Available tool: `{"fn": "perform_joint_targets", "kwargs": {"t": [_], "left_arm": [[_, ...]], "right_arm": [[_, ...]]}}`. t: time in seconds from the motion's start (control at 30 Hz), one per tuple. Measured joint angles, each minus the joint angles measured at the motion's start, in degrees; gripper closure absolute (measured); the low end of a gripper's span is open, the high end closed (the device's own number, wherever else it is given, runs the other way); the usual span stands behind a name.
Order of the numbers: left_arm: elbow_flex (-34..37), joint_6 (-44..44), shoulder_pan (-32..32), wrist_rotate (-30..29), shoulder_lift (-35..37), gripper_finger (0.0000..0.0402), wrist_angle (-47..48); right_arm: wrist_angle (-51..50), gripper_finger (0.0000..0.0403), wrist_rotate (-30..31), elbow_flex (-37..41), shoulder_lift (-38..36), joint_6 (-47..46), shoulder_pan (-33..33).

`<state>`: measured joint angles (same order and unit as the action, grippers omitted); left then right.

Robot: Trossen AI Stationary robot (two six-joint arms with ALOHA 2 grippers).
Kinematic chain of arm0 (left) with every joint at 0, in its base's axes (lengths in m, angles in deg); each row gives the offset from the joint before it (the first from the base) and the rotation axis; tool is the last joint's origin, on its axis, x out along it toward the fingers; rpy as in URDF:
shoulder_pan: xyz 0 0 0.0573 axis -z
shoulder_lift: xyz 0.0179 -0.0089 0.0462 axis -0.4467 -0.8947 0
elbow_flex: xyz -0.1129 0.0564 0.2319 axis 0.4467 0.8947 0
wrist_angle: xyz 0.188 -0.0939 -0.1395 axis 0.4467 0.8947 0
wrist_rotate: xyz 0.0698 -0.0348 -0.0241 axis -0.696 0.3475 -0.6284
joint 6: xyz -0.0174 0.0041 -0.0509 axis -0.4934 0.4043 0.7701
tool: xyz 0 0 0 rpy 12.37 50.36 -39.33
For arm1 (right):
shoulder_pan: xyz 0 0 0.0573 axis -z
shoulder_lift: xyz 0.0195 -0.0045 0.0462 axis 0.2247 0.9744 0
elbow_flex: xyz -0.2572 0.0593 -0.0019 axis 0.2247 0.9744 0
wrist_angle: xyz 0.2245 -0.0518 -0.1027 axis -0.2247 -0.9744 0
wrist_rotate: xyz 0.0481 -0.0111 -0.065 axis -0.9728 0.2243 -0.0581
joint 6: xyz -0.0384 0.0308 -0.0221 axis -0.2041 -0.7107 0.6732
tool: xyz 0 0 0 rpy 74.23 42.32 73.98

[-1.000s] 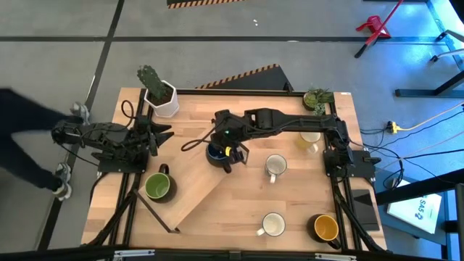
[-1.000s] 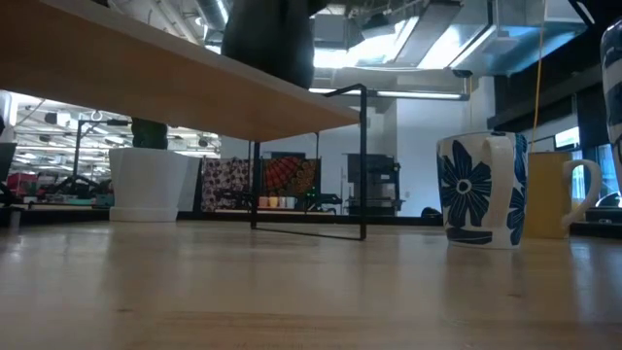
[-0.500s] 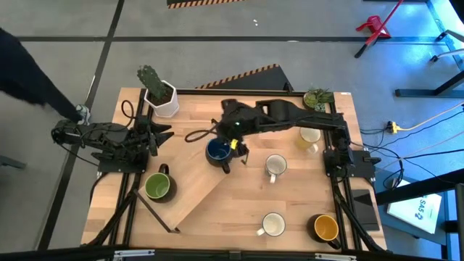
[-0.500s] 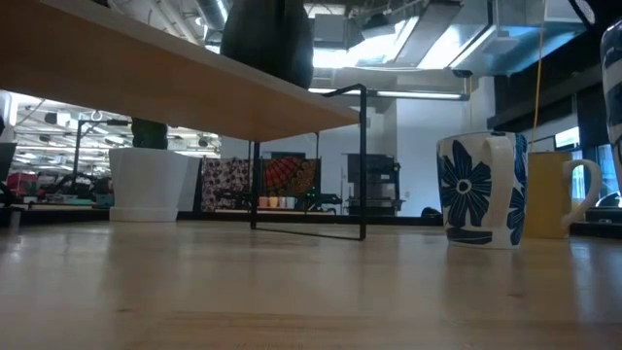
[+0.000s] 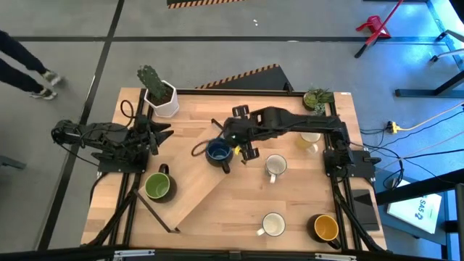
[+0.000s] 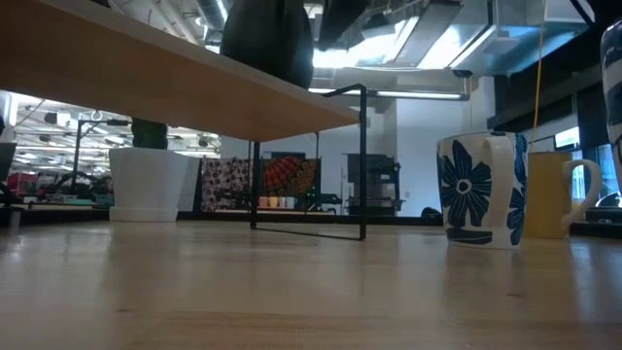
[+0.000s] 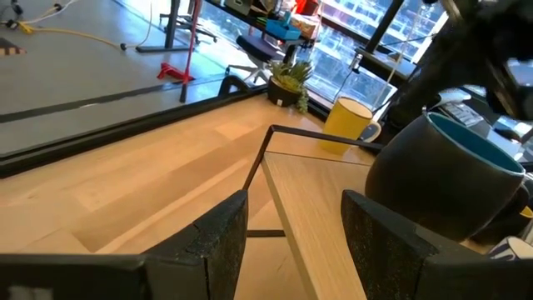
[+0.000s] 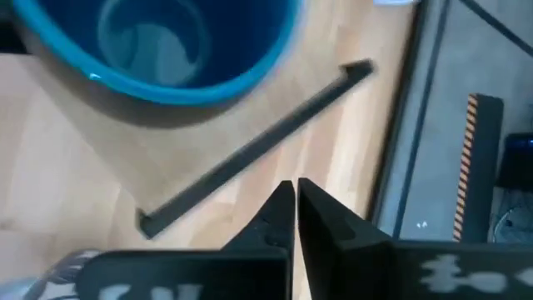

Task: Place coffee mugs
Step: Put the blue black mug on the shelf

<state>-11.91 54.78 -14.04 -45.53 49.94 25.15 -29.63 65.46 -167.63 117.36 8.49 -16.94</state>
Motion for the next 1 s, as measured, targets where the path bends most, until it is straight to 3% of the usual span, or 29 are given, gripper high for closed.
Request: {"fn": "perform_joint_targets", "kwargs": {"t": [0.5, 0.8, 1.0], "left_arm": [[0.00, 0.07, 0.00, -0.02, -0.02, 0.0214, 0.00], [0.00, 0.07, 0.00, -0.02, 0.00, 0.0214, 0.00], [0.00, 0.01, 0.00, -0.02, -0.02, 0.0214, 0.00]], "right_arm": [[15.36, 0.0402, -9.52, 9.06, -0.05, 1.21, 0.15], [33.81, 0.0403, -15.72, 15.23, -0.03, 2.19, 0.32], [40.58, 0.0403, -14.89, 16.40, -0.04, 4.94, 0.28]]}}
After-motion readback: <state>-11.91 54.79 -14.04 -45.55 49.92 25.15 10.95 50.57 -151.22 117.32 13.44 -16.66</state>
